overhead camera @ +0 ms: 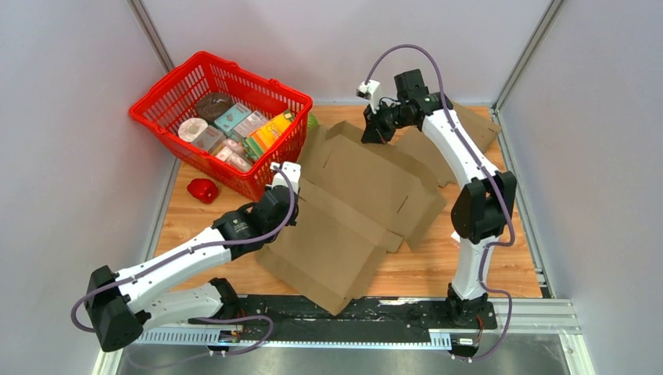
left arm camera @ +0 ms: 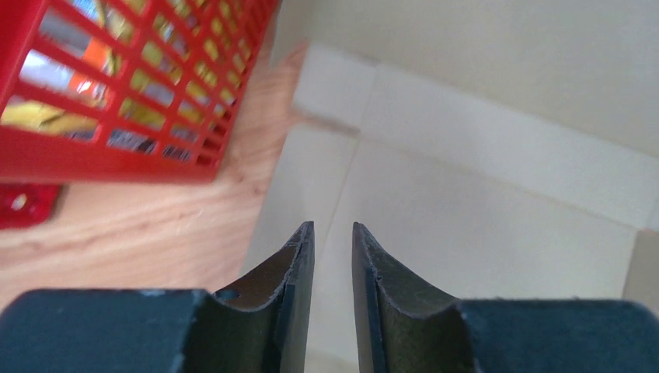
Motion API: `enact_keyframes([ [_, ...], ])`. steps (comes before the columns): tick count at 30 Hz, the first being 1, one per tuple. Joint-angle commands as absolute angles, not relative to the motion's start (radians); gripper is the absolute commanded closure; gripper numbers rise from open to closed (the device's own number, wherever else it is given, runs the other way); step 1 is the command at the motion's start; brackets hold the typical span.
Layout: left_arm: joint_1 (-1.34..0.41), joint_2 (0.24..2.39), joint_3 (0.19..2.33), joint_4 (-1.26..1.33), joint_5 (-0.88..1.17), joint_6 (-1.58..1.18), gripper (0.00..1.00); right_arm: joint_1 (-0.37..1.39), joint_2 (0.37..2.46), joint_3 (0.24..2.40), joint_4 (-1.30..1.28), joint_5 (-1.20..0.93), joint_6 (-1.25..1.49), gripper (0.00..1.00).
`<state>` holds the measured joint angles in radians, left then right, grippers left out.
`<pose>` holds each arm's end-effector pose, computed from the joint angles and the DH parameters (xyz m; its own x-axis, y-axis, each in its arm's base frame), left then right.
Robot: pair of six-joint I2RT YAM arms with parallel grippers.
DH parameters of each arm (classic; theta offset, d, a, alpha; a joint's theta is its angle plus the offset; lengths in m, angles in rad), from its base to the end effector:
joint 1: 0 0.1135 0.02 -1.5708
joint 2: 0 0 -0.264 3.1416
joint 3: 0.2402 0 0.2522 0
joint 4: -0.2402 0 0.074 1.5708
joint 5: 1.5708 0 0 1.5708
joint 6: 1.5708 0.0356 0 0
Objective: Fold the paper box
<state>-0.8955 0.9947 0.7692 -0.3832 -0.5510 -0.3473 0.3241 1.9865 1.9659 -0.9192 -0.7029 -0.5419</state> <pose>0.1483 -0.1553 0.2789 -0.4711 0.1243 -0.8733 0.2512 0.9679 0.0023 0.4026 0.1595 0.3283 -0.3440 -0.5307 -0.7746 -0.9126 0.3830 0.1429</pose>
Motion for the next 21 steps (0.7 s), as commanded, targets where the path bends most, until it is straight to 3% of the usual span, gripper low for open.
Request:
enact_keyframes([
  [1, -0.897, 1.016, 0.868, -0.629, -0.622, -0.528, 0.67, 0.359, 1.855, 1.901, -0.879, -0.551, -0.453, 1.00],
  [7, -0.897, 0.871, 0.837, -0.376, -0.270, -0.466, 0.61, 0.396, 1.737, 1.732, -0.790, -0.509, -0.380, 1.00],
  [10, -0.897, 0.900, 0.912, -0.342, -0.252, -0.488, 0.60, 0.396, 1.709, 1.712, -0.795, -0.508, -0.396, 1.00],
  [13, -0.897, 1.008, 1.053, -0.367, -0.306, -0.480, 0.59, 0.390, 1.698, 1.716, -0.816, -0.528, -0.413, 1.00],
  [17, -0.896, 1.236, 1.349, -0.559, -0.489, -0.526, 0.74, 0.384, 1.695, 1.746, -0.818, -0.633, -0.379, 1.00],
  [21, -0.884, 1.354, 1.479, -0.640, -0.633, -0.587, 0.80, 0.390, 1.680, 1.744, -0.813, -0.658, -0.370, 1.00],
])
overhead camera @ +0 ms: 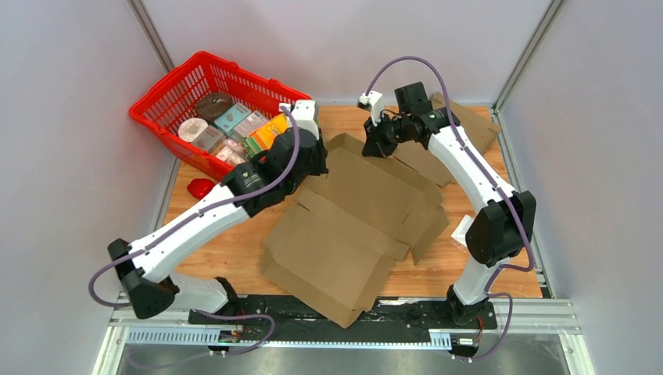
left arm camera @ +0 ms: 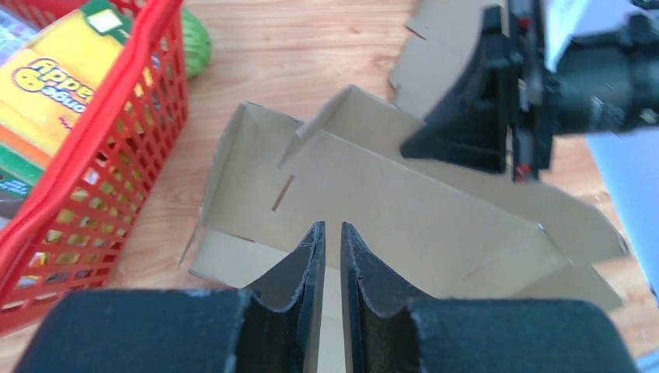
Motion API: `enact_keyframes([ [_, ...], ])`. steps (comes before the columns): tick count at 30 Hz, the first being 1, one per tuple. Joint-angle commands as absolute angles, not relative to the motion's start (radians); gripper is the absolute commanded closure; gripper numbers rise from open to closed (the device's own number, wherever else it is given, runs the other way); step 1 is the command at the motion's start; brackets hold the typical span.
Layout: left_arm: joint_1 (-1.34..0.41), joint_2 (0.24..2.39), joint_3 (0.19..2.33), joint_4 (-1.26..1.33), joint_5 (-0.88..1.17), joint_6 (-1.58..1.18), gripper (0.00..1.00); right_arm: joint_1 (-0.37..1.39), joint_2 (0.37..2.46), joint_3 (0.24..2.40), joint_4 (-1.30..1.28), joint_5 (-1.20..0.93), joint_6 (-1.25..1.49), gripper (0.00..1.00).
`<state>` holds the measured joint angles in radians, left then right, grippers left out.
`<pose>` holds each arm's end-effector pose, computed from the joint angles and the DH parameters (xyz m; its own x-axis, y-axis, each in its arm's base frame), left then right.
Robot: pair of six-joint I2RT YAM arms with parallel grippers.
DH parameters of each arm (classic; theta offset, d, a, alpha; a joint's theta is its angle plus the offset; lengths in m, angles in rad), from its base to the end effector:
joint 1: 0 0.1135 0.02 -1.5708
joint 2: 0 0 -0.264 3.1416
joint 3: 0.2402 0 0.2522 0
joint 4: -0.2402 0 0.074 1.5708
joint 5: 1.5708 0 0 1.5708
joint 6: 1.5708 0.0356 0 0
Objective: Fold the paper box
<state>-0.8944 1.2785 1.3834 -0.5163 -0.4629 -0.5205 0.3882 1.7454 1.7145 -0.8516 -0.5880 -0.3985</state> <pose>0.1866 -0.2071 0.4093 -0.4368 -0.1667 -0.8840 0.2586 0.9179 -0.3009 0.3428 0.1615 0.3459 -0.4101 -0.5165 -0.7517 -0.8682 0.4734 0.1483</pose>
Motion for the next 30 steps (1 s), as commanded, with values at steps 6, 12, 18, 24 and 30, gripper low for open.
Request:
enact_keyframes([
  [6, -0.802, 1.400, 1.528, -0.627, -0.611, -0.574, 0.73, 0.405, 1.651, 1.735, -0.836, -0.640, -0.406, 1.00],
  [12, -0.718, 1.497, 1.621, -0.615, -0.392, -0.528, 0.73, 0.410, 1.647, 1.724, -0.830, -0.632, -0.414, 1.00],
  [18, -0.721, 1.548, 1.562, -0.519, -0.189, -0.535, 0.83, 0.413, 1.666, 1.743, -0.838, -0.629, -0.407, 1.00],
  [24, -0.738, 1.592, 1.505, -0.433, -0.074, -0.571, 0.87, 0.413, 1.657, 1.735, -0.802, -0.584, -0.365, 1.00],
  [30, -0.739, 1.660, 1.558, -0.397, -0.052, -0.571, 0.86, 0.413, 1.638, 1.697, -0.802, -0.591, -0.333, 1.00],
])
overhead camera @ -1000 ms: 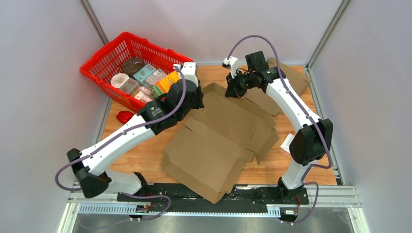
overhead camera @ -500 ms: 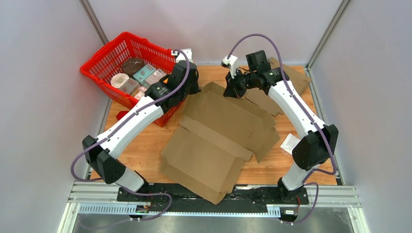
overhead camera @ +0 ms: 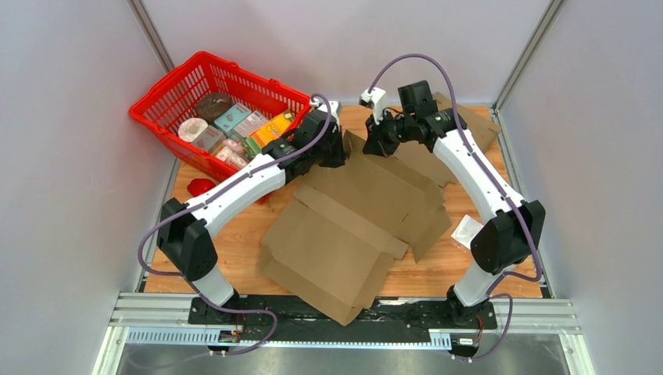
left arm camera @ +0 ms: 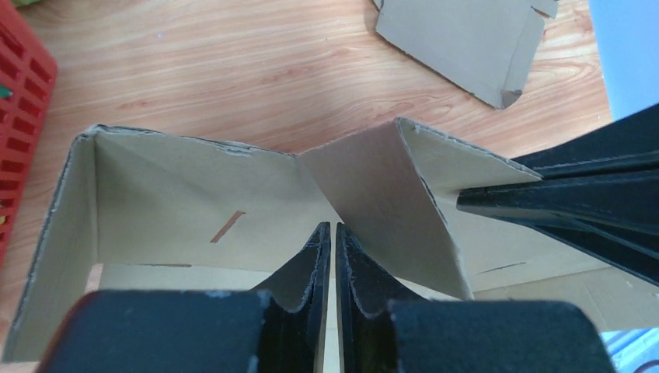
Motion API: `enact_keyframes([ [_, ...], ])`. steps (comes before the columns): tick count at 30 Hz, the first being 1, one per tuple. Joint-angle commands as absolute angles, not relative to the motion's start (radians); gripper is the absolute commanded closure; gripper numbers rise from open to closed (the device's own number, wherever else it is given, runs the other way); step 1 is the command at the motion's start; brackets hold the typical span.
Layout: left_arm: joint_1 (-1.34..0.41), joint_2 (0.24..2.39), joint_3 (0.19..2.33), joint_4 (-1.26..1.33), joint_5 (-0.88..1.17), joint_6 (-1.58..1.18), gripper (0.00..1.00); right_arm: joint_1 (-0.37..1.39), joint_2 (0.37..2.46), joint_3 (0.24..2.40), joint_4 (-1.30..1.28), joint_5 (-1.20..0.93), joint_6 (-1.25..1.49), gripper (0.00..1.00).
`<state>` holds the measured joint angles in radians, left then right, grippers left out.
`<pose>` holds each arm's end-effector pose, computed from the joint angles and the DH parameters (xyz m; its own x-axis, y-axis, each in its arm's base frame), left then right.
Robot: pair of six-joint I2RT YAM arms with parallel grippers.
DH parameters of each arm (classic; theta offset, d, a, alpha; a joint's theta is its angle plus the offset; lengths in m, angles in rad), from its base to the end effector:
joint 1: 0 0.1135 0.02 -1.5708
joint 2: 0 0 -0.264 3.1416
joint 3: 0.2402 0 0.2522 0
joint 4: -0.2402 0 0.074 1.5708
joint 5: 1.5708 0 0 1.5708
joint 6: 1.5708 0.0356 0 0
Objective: Fold the paper box
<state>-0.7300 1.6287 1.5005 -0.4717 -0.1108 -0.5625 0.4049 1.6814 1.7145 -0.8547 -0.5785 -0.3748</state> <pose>0.2829 -0.2479 0.3435 -0.6731 -0.1089 -0.7315 0.2788 0.8788 -0.3874 0.3257 0.1608 0.3679 -0.3803 -0.4965 -0.7803 -0.8718 0.4741 0.1232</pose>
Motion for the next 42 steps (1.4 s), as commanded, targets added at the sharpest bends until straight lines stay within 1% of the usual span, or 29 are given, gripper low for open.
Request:
enact_keyframes([
  [1, -0.739, 1.660, 1.562, -0.402, -0.060, -0.555, 0.86, 0.411, 1.632, 1.689, -0.801, -0.557, -0.334, 1.00],
  [2, -0.739, 1.649, 1.552, -0.397, -0.077, -0.548, 0.85, 0.413, 1.626, 1.683, -0.802, -0.539, -0.336, 1.00],
  [5, -0.739, 1.554, 1.413, -0.298, -0.098, -0.517, 0.77, 0.413, 1.626, 1.693, -0.833, -0.471, -0.357, 1.00],
  [6, -0.736, 1.499, 1.338, -0.261, -0.101, -0.508, 0.73, 0.413, 1.631, 1.710, -0.844, -0.442, -0.365, 1.00],
  [9, -0.733, 1.404, 1.229, -0.244, -0.098, -0.459, 0.66, 0.417, 1.647, 1.724, -0.885, -0.381, -0.386, 1.00],
  [12, -0.726, 1.338, 1.178, -0.308, -0.109, -0.419, 0.64, 0.419, 1.647, 1.701, -0.882, -0.353, -0.409, 1.00],
  [16, -0.724, 1.308, 1.117, -0.342, -0.092, -0.330, 0.61, 0.417, 1.657, 1.704, -0.893, -0.393, -0.442, 1.00],
  [20, -0.726, 1.359, 1.065, -0.342, -0.057, -0.345, 0.61, 0.413, 1.686, 1.758, -0.959, -0.457, -0.477, 1.00],
  [22, -0.724, 1.365, 1.040, -0.321, -0.099, -0.397, 0.61, 0.399, 1.684, 1.769, -0.983, -0.509, -0.494, 1.00],
  [25, -0.726, 1.344, 0.986, -0.264, -0.138, -0.443, 0.60, 0.354, 1.648, 1.753, -0.991, -0.613, -0.529, 1.00],
  [26, -0.726, 1.321, 0.959, -0.233, -0.144, -0.445, 0.56, 0.327, 1.641, 1.752, -0.994, -0.635, -0.538, 1.00],
  [27, -0.724, 1.309, 0.950, -0.226, -0.153, -0.446, 0.56, 0.309, 1.635, 1.755, -1.014, -0.714, -0.548, 1.00],
  [31, -0.709, 1.220, 0.890, -0.199, -0.192, -0.437, 0.55, 0.233, 1.608, 1.750, -1.041, -0.885, -0.587, 1.00],
  [34, -0.675, 1.140, 0.824, -0.155, -0.134, -0.433, 0.52, 0.196, 1.608, 1.767, -1.066, -0.959, -0.607, 1.00],
  [35, -0.666, 1.111, 0.798, -0.138, -0.117, -0.431, 0.47, 0.189, 1.612, 1.775, -1.071, -0.977, -0.607, 1.00],
  [37, -0.641, 1.085, 0.772, -0.120, -0.054, -0.419, 0.44, 0.172, 1.623, 1.799, -1.097, -1.017, -0.618, 1.00],
  [40, -0.608, 1.052, 0.736, -0.101, -0.014, -0.411, 0.41, 0.163, 1.631, 1.812, -1.112, -1.049, -0.624, 1.00],
  [42, -0.583, 1.032, 0.694, -0.031, 0.063, -0.416, 0.40, 0.146, 1.634, 1.819, -1.120, -1.078, -0.627, 1.00],
])
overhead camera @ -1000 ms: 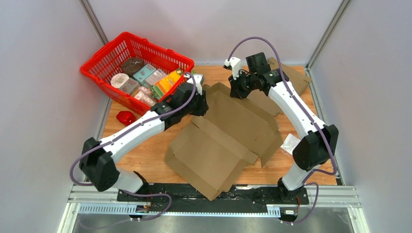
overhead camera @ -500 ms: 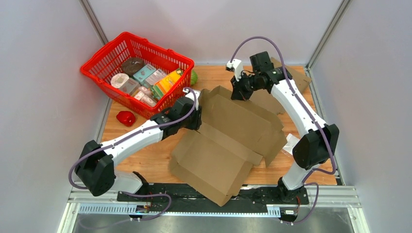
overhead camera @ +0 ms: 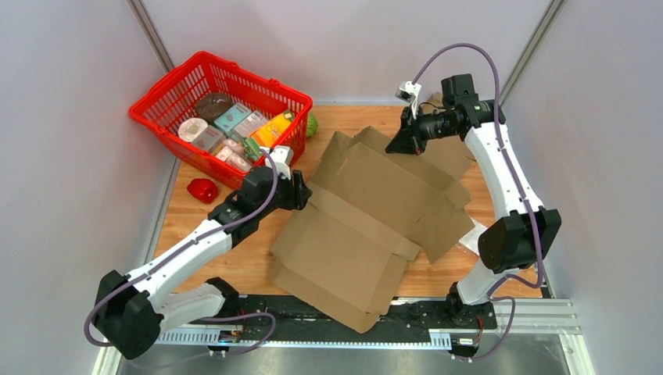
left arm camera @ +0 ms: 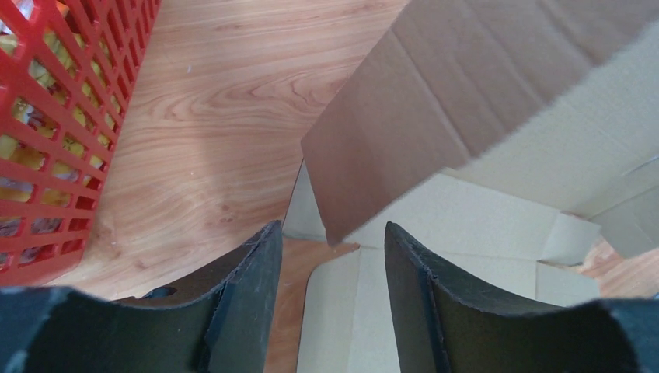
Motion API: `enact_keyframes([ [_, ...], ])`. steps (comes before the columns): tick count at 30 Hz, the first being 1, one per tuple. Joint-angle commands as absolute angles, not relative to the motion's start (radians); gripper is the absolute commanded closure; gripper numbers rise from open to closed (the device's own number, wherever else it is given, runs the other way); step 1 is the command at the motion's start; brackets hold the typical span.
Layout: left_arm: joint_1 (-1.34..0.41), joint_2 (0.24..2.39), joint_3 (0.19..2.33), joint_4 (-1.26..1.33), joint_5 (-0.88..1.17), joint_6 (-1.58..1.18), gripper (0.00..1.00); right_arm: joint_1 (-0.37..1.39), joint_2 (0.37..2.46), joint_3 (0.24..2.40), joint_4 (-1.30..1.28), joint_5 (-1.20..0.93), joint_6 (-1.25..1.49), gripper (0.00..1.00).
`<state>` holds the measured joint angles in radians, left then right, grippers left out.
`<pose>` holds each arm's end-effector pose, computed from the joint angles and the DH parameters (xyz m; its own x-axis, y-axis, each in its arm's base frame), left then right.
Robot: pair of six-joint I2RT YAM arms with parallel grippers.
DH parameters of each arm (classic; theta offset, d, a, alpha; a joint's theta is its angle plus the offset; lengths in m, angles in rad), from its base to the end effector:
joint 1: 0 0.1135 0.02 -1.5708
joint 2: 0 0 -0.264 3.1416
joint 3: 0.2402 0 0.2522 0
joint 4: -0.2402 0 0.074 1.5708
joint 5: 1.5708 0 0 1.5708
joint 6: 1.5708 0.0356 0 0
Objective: Fold the paper box
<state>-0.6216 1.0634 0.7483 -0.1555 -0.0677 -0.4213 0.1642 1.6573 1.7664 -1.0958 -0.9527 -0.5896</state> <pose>0.1972 -0.1383 0.2757 -0.5539 -0.1051 -0.8259 0.3347 0.8802 -0.3365 0.3228 0.0829 0.3839 -0.3848 -0.3904 -0.8364 -0.9048 0.3383 0.2585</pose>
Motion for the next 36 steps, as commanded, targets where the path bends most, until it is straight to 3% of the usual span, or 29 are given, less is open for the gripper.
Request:
enact_keyframes([
  [1, -0.562, 1.032, 0.683, -0.006, 0.087, -0.423, 0.40, 0.140, 1.634, 1.821, -1.121, -1.086, -0.626, 1.00],
  [6, -0.540, 1.081, 0.675, 0.066, 0.172, -0.456, 0.40, 0.124, 1.628, 1.821, -1.115, -1.118, -0.623, 1.00],
  [14, -0.540, 1.089, 0.641, 0.124, 0.189, -0.491, 0.49, 0.124, 1.626, 1.804, -1.094, -1.127, -0.612, 1.00],
  [21, -0.537, 1.052, 0.640, 0.080, 0.129, -0.488, 0.46, 0.123, 1.621, 1.799, -1.075, -1.130, -0.601, 1.00],
  [22, -0.537, 1.057, 0.641, 0.089, 0.164, -0.486, 0.51, 0.121, 1.620, 1.801, -1.069, -1.131, -0.592, 1.00],
  [23, -0.537, 1.075, 0.652, 0.103, 0.175, -0.488, 0.61, 0.123, 1.620, 1.799, -1.065, -1.129, -0.585, 1.00],
  [27, -0.537, 1.101, 0.666, 0.106, 0.178, -0.488, 0.81, 0.123, 1.609, 1.781, -0.973, -1.071, -0.497, 1.00],
  [31, -0.592, 1.062, 0.653, 0.115, 0.024, -0.428, 1.00, 0.124, 1.608, 1.758, -0.859, -1.028, -0.350, 1.00],
  [36, -0.773, 1.038, 0.686, 0.117, -0.240, -0.273, 1.00, 0.136, 1.595, 1.710, -0.729, -0.907, -0.138, 1.00],
])
